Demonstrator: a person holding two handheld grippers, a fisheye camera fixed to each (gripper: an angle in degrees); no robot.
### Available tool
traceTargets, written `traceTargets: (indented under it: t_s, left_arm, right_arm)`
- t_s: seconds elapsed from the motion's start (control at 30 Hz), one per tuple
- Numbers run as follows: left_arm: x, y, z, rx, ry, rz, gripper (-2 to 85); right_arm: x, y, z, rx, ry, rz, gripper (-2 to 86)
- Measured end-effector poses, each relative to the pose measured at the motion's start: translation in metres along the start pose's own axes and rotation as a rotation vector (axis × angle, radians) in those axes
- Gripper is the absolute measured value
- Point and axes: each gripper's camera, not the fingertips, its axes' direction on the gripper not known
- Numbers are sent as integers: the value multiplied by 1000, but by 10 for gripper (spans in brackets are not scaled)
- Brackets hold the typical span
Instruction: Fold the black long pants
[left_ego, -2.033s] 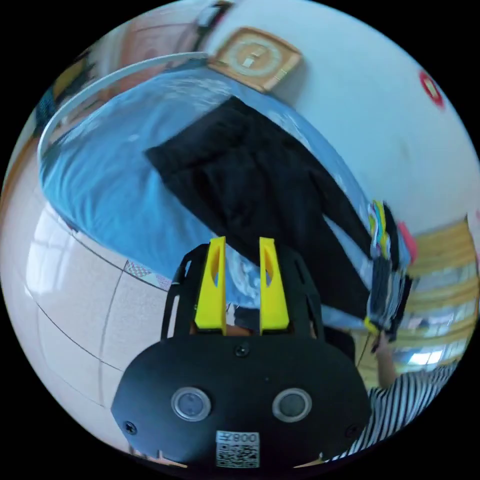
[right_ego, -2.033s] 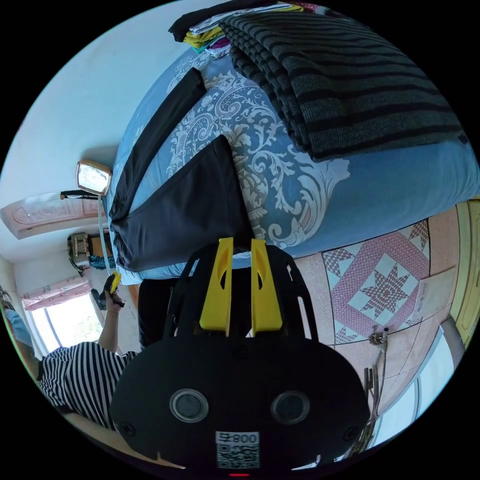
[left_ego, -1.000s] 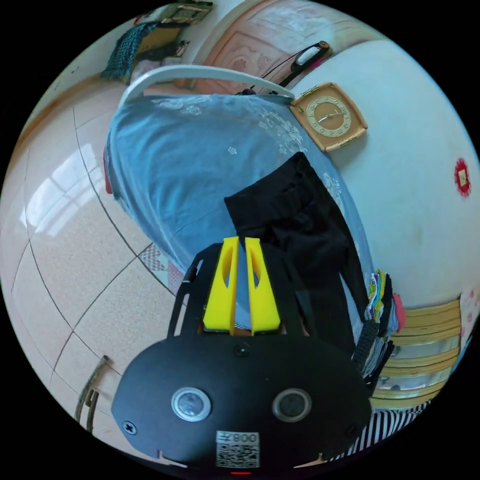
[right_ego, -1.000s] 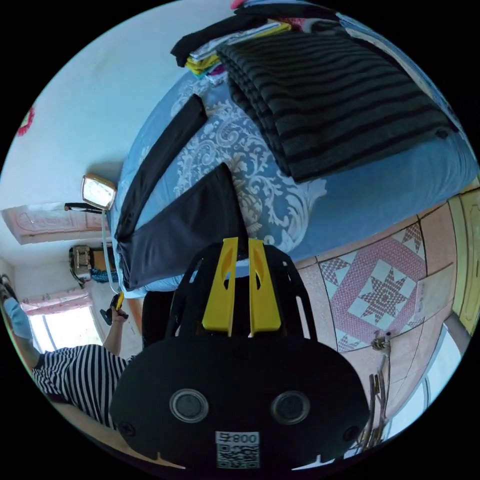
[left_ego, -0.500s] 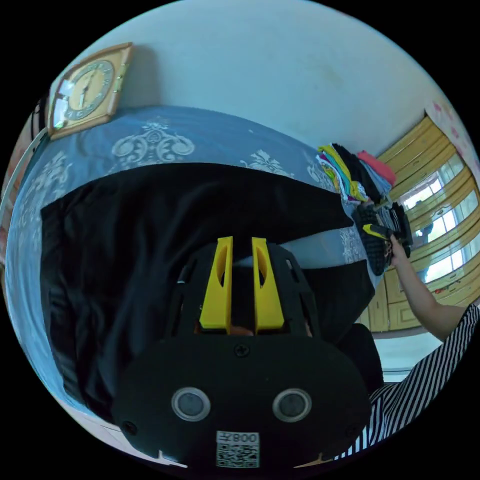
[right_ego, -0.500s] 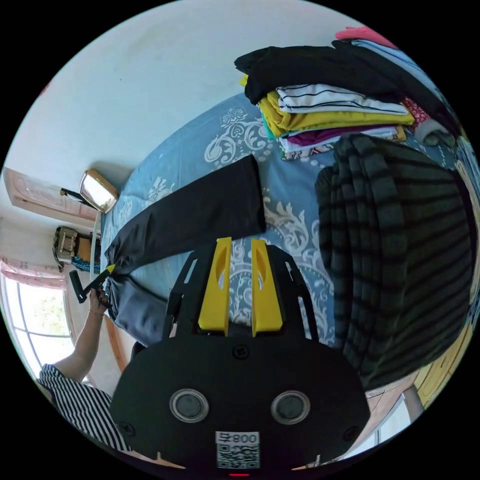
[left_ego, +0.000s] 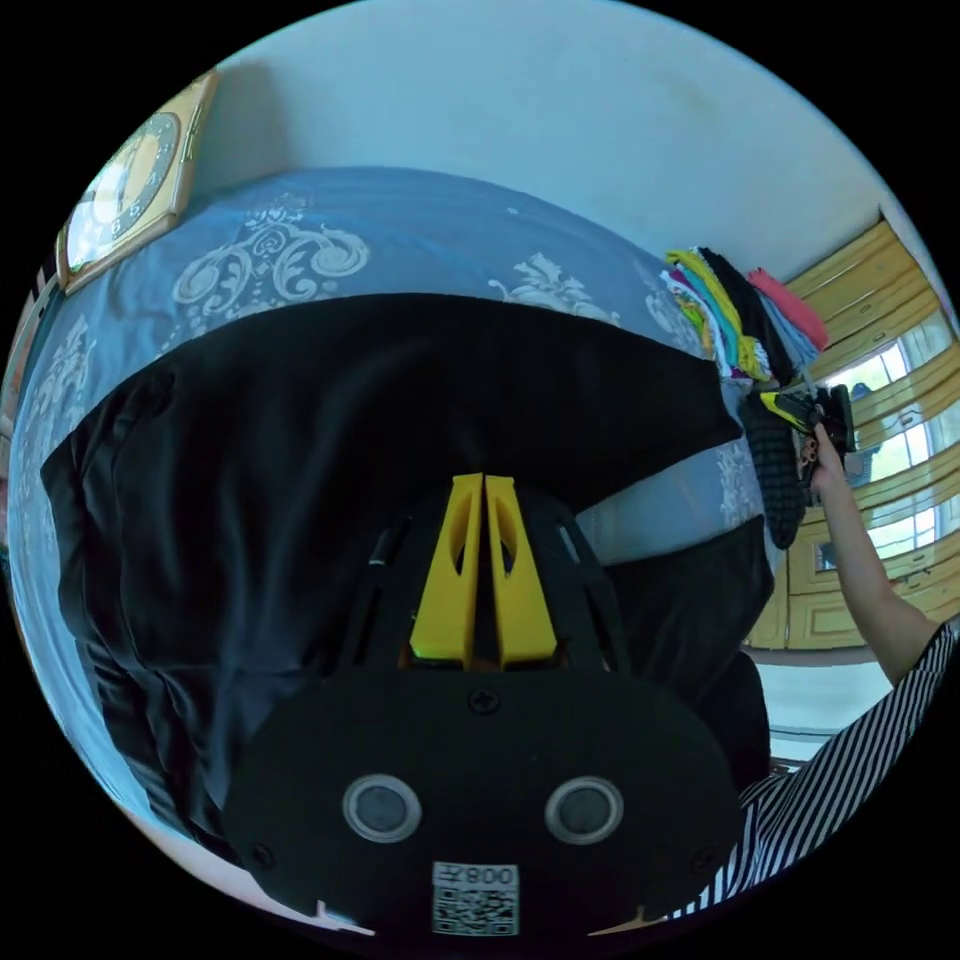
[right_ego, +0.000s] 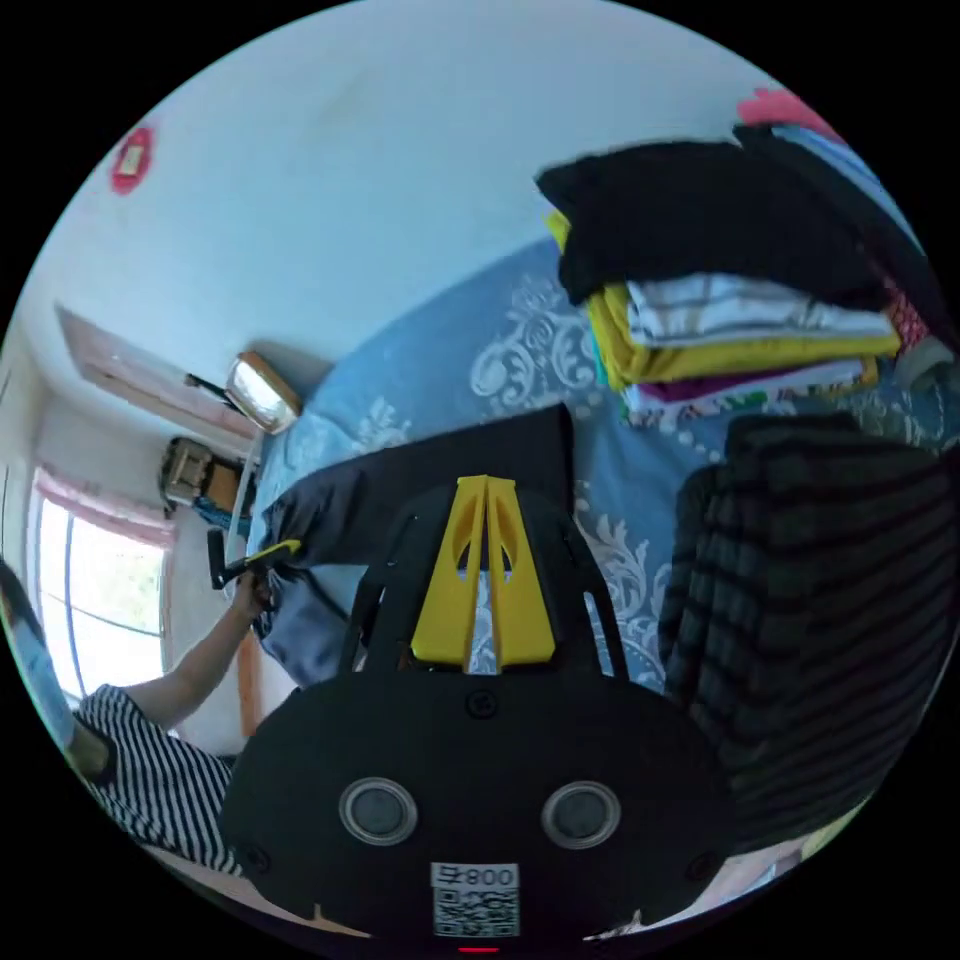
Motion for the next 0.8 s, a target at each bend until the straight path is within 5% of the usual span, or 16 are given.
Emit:
traceTargets:
  t_s: [0.17,0.33,0.47,0.8]
  left_arm:
    - [10,-16,18,-66,7,0,3]
    - [16,-50,28,-51,35,-39,3]
    - [27,-76,34,-71,0,-19,3]
    - [50,-129,29,-49,17,24,3]
  right_arm:
    - [34,28,23,-200,168,34,6]
    - [48,7,33,-73,69,44,37]
    - [74,-41,74,-204,95,105,78]
    - [100,-78,52,-135,23,-35,29]
